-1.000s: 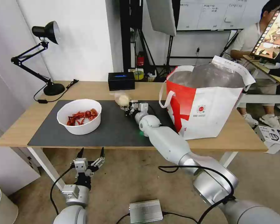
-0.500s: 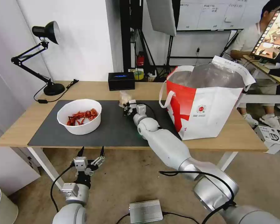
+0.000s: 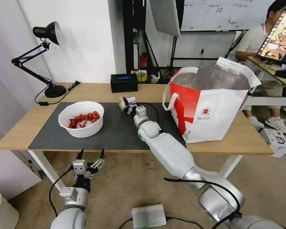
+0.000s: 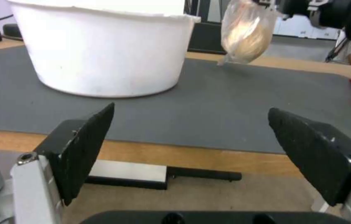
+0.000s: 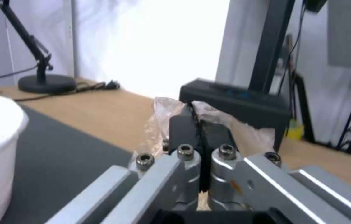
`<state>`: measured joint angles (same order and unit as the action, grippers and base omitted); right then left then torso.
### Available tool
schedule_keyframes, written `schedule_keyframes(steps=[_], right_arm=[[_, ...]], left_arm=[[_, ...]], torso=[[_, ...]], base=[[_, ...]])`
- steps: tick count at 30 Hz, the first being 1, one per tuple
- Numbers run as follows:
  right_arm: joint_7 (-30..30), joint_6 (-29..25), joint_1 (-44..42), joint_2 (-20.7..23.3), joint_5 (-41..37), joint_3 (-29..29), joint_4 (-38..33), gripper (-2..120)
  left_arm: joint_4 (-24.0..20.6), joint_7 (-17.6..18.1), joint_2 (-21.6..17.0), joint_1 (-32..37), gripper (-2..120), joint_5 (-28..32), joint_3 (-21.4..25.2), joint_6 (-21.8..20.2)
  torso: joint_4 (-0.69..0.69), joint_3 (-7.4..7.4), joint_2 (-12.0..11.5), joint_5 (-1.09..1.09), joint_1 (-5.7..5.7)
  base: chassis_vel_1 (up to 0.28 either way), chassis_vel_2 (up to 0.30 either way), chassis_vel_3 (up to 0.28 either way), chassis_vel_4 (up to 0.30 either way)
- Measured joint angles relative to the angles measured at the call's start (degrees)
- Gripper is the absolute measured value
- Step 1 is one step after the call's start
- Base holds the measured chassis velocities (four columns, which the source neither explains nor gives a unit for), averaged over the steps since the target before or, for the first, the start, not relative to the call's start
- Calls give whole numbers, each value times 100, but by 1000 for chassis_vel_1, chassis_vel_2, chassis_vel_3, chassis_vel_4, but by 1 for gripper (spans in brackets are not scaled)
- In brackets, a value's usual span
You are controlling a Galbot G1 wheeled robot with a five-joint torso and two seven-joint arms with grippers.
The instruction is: Pick up the trash from the table and place it into the takeout bag.
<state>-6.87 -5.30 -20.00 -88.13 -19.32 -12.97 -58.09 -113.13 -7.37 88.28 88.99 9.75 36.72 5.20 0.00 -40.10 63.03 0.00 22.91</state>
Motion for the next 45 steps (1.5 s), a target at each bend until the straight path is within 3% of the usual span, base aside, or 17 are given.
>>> schedule_keyframes(steps=[11, 31, 38, 45], right_arm=[[-124, -189, -177, 599, 250, -35, -798, 0], [432, -1016, -893, 2024, 978, 300, -2849, 0], [674, -1425, -1217, 2617, 1406, 807, -3595, 0], [811, -1544, -1711, 3281, 1353, 1478, -4318, 0]], left_arm=[[-41, -6, -38, 1, 100, 16, -36, 4], [-8, -8, -215, -31, 100, 72, -43, 3], [55, -6, -219, -44, 100, 77, -38, 3], [91, -6, -243, -62, 100, 73, -92, 3]], torso=[[0, 0, 0, 0, 0], [-1, 0, 0, 1, 0], [-1, 0, 0, 0, 0], [-1, 0, 0, 2, 0]], base=[[0, 0, 0, 0], [0, 0, 0, 0], [0, 0, 0, 0], [0, 0, 0, 0]])
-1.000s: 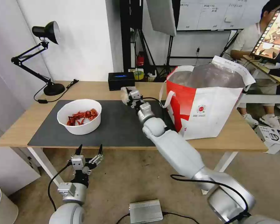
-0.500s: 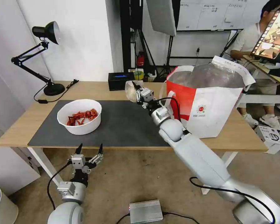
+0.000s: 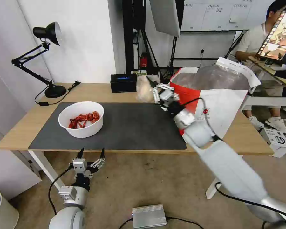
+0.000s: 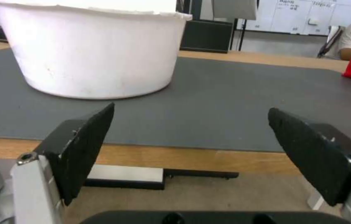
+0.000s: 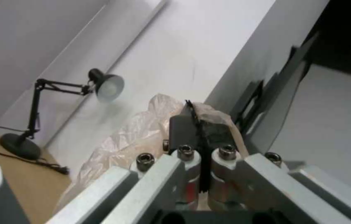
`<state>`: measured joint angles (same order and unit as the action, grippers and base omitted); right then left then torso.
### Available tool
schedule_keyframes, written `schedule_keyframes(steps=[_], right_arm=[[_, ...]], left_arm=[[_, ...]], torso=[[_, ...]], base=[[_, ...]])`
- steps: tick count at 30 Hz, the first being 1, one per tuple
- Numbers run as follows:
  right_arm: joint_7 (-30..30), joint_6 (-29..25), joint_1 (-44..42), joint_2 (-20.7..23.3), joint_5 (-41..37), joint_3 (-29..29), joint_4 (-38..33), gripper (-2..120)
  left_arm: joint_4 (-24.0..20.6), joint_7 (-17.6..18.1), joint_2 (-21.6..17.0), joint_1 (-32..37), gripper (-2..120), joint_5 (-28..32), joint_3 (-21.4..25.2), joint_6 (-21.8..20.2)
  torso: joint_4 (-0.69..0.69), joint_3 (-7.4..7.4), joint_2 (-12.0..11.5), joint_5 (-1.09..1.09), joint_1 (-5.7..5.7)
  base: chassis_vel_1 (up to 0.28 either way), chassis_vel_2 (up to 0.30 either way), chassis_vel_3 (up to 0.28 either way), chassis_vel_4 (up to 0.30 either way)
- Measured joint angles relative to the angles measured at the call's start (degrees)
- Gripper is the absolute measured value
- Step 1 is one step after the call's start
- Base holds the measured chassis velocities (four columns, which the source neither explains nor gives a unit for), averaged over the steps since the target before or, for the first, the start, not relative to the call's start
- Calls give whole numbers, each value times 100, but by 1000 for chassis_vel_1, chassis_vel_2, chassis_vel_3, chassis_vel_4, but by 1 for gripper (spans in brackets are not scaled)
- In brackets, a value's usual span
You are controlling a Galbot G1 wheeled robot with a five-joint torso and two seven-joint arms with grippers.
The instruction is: Pick up the trash from the table and place it into the takeout bag.
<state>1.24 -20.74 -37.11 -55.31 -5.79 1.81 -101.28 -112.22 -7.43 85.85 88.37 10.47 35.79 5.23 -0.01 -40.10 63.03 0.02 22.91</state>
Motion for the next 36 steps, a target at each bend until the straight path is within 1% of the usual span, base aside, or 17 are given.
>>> schedule_keyframes(steps=[4, 6, 8, 10, 13, 17, 20, 22, 23, 24, 26, 27, 28, 31, 32, 35, 36], right_arm=[[36, -19, -224, 358, -47, 401, -461, 0], [34, -20, -242, 440, -67, 482, -555, 0], [12, -25, -252, 668, -118, 679, -768, 0], [-19, -27, -253, 743, -141, 752, -818, 0], [-103, -29, -289, 987, -290, 1119, -900, 0], [-135, 37, -331, 1180, -481, 1422, -888, 0], [-164, 133, -335, 1235, -595, 1530, -877, 0], [-270, 381, -311, 1320, -861, 1647, -876, 0], [-387, 643, -256, 1397, -1142, 1723, -874, 0], [-387, 643, -256, 1397, -1142, 1723, -874, 0], [-529, 989, -160, 1494, -1622, 1771, -870, 0], [-582, 1172, -120, 1542, -1858, 1778, -872, 0], [-582, 1172, -120, 1542, -1858, 1778, -872, 0], [-884, 1837, -8, 1694, -2396, 1775, -882, 0], [-884, 1837, -8, 1694, -2396, 1775, -882, 0], [-1114, 2457, 167, 1830, -2979, 1689, -890, 0], [-1114, 2457, 167, 1830, -2979, 1689, -890, 0]], left_arm=[[40, 0, -34, -4, 100, -4, -5, 3], [52, 0, -43, -5, 100, -5, -7, 6], [71, 0, -49, -7, 100, -8, -21, 20], [73, -1, -49, -8, 100, -9, -27, 23], [87, -4, -49, -16, 100, -11, -41, 29], [118, -8, -41, -33, 100, -12, -44, 48], [141, -11, -28, -42, 100, -15, -50, 64], [167, -15, -14, -51, 100, -22, -71, 85], [177, -18, -2, -61, 100, -30, -97, 92], [177, -18, -2, -61, 100, -30, -97, 92], [182, -19, 4, -80, 100, -34, -110, 94], [184, -19, 5, -88, 100, -34, -112, 95], [184, -19, 5, -88, 100, -34, -112, 95], [182, -20, 10, -101, 100, -35, -115, 106], [182, -20, 10, -101, 100, -35, -115, 106], [123, -22, 39, -97, 100, -28, -94, 113], [123, -22, 39, -97, 100, -28, -94, 113]], torso=[[0, 0, 0, 0, 0], [0, 0, 0, 0, 0], [1, 0, 0, -2, 0], [1, 0, 0, -1, 0], [1, 0, 0, 0, 0], [0, 0, 0, -1, 0], [0, 0, 0, 0, 0], [0, 0, 0, 0, 0], [1, -1, 0, 0, 0], [1, -1, 0, 0, 0], [1, -1, 0, -2, 0], [1, -1, 0, -1, 0], [1, -1, 0, -1, 0], [1, -1, 0, -1, 0], [1, -1, 0, -1, 0], [1, -1, 0, -1, 0], [1, -1, 0, -1, 0]], base=[[0, 0, 0, 0], [0, 0, 0, 0], [0, 0, 0, 0], [0, 0, 0, 0], [0, 0, 0, 0], [0, 0, 0, 0], [0, 0, 0, 0], [0, 0, 0, 0], [0, 0, 0, 0], [0, 0, 0, 0], [0, 0, 0, 0], [0, 0, 0, 0], [0, 0, 0, 0], [0, 0, 0, 0], [0, 0, 0, 0], [0, 0, 0, 0], [0, 0, 0, 0]])
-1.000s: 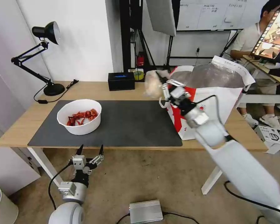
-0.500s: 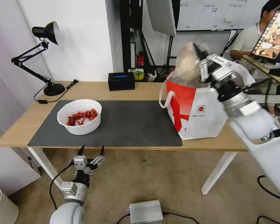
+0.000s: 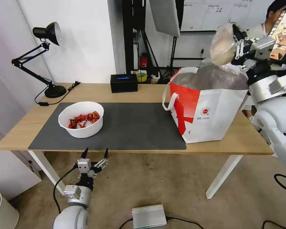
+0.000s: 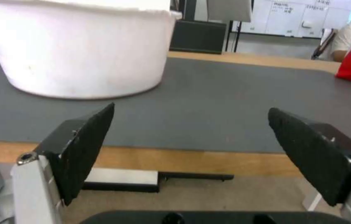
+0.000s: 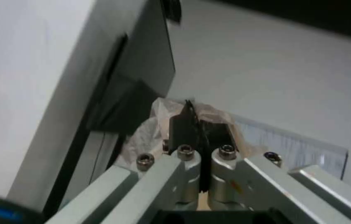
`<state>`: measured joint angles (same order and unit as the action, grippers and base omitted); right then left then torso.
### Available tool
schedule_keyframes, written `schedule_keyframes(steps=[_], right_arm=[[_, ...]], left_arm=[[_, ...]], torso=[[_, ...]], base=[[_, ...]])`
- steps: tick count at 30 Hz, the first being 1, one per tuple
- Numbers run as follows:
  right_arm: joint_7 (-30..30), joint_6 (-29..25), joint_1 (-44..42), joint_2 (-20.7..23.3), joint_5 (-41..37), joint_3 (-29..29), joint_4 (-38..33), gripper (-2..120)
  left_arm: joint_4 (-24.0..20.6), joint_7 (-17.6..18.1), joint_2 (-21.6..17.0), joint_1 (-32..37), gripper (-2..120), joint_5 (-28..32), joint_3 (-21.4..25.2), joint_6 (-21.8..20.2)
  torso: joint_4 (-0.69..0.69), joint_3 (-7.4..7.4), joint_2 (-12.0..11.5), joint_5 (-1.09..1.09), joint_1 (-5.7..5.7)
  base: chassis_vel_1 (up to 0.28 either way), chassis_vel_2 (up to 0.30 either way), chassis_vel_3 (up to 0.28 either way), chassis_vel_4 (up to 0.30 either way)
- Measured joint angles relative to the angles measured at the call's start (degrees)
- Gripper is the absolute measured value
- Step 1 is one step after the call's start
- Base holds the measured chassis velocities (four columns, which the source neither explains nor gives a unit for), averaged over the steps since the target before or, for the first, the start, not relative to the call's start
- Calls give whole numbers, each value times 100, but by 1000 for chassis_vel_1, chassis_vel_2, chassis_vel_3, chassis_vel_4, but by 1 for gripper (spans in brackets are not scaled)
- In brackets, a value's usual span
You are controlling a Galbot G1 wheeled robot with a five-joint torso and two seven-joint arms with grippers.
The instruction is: Pick up the trash from the table and place it into the takeout bag.
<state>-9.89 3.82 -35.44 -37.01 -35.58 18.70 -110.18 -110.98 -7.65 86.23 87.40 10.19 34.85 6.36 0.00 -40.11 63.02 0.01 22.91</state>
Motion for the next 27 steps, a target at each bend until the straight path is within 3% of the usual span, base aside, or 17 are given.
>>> schedule_keyframes(steps=[4, 7, 10, 12, 23, 25, 27], right_arm=[[-236, 649, 236, 82, -579, -92, -7, 0], [-614, 1432, 494, 121, -1346, -188, -3, 0], [-784, 1677, 567, 128, -1694, -215, 6, 0], [-1180, 2069, 671, 119, -2357, -259, 22, 0], [-2911, 2718, 935, -258, -4848, -287, 187, 0], [-3038, 2723, 967, -291, -5013, -290, 207, 3], [-3443, 2724, 1069, -402, -5526, -305, 272, 15]], left_arm=[[-13, 0, 8, 16, 100, 5, 4, 15], [-28, -2, 27, 19, 100, 7, -1, 22], [-36, -2, 32, 20, 100, 7, -4, 22], [-46, -3, 39, 21, 100, 7, -11, 23], [-37, -6, 62, 11, 100, -7, -46, 24], [-37, -6, 65, 11, 100, -8, -46, 24], [-38, -6, 67, 16, 100, -10, -38, 24]], torso=[[0, 0, 0, -1, 0], [1, 0, -1, -1, 1], [0, 0, 0, -1, 0], [0, 0, -1, -1, 1], [0, 0, 0, -1, 1], [0, 0, 0, -1, 0], [0, 0, 0, -1, 1]], base=[[0, 0, 0, 0], [0, 0, 0, 0], [0, 0, 0, 0], [0, 0, 0, 0], [0, 0, 0, 0], [0, 0, 0, 0], [0, 0, 0, 0]])
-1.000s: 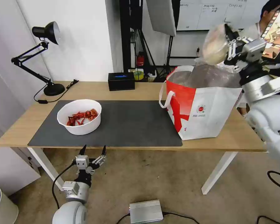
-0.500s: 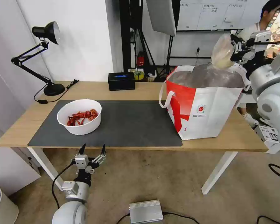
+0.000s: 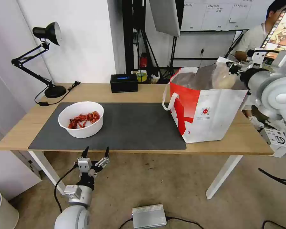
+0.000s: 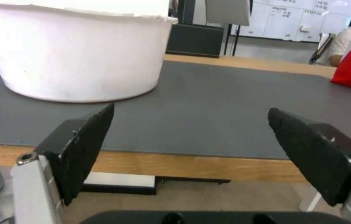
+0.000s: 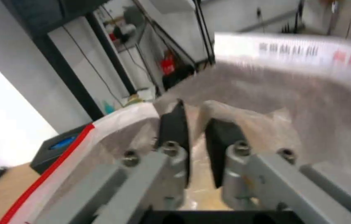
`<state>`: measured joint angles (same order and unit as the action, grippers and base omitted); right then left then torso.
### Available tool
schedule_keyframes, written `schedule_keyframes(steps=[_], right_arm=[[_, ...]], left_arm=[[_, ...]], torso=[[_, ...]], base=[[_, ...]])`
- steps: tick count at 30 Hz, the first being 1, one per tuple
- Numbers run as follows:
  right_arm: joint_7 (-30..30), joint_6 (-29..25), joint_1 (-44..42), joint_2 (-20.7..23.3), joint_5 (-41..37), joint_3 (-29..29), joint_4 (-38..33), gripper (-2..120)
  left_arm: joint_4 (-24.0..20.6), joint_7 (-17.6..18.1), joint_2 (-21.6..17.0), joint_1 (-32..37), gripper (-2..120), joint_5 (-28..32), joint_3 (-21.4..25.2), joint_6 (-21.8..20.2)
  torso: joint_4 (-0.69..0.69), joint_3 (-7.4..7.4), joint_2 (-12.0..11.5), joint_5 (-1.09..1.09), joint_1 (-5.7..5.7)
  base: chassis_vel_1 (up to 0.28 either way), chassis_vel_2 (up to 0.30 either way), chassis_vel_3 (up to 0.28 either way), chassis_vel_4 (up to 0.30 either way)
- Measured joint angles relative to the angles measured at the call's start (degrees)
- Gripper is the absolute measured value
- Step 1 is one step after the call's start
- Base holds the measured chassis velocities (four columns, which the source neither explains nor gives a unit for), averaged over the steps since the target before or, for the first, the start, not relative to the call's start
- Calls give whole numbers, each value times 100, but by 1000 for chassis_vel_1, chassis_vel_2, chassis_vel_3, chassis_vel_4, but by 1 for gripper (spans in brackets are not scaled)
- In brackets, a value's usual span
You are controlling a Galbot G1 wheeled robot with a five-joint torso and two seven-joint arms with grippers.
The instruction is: Pick up the trash from the table and place it into the takeout bag.
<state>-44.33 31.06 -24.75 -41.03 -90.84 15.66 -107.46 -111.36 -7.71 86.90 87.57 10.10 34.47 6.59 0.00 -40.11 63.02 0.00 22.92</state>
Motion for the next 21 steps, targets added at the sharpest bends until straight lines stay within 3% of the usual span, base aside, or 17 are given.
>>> schedule_keyframes(steps=[11, 14, 21], right_arm=[[-591, -268, 108, -229, -749, -14, 82, 50], [-1002, -639, 217, -359, -1371, 8, 154, 65], [-1659, -1580, 548, -747, -2261, 108, 377, 89]], left_arm=[[-3, 0, -11, 28, 100, -7, 8, 0], [9, 0, -11, 24, 100, -32, -24, 0], [50, 0, 27, 17, 100, -100, -68, 0]], torso=[[0, 0, 1, 0, 0], [0, 1, 1, 0, 0], [0, 1, 1, -1, 0]], base=[[0, 0, 0, 0], [0, 0, 0, 0], [0, 0, 0, 0]])
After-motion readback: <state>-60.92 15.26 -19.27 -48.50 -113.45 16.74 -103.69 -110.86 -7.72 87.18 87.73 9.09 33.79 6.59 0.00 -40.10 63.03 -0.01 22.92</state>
